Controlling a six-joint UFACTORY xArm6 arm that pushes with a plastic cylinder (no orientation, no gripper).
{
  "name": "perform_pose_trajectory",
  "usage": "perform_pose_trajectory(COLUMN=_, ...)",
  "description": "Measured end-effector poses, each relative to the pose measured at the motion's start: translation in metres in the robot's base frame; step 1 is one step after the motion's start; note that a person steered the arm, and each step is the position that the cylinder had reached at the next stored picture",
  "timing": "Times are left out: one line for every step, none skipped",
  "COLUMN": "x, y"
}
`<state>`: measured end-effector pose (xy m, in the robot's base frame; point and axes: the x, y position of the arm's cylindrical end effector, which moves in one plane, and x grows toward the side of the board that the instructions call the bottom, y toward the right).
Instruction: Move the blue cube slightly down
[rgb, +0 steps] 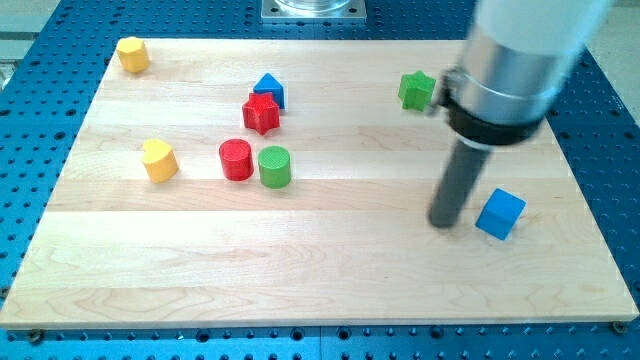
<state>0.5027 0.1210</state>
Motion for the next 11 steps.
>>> perform_pose_trajectory(x=-0.010, y=0.012)
perform_pose_trajectory(x=-0.008, y=0.040)
perform_pose_trajectory(x=-0.002, y=0.086)
perform_pose_trajectory(x=0.018, y=0.090)
perform_pose_trajectory(x=0.025, y=0.090)
perform_pose_trajectory(x=-0.012, y=0.112)
perform_pose_trajectory(x=-0.012, y=0.174)
perform_pose_trajectory(x=0.021, y=0.196)
perform_pose_trajectory(x=0.024, y=0.174)
perform_pose_trajectory(x=0.025, y=0.133)
perform_pose_trajectory(x=0.035, y=0.085)
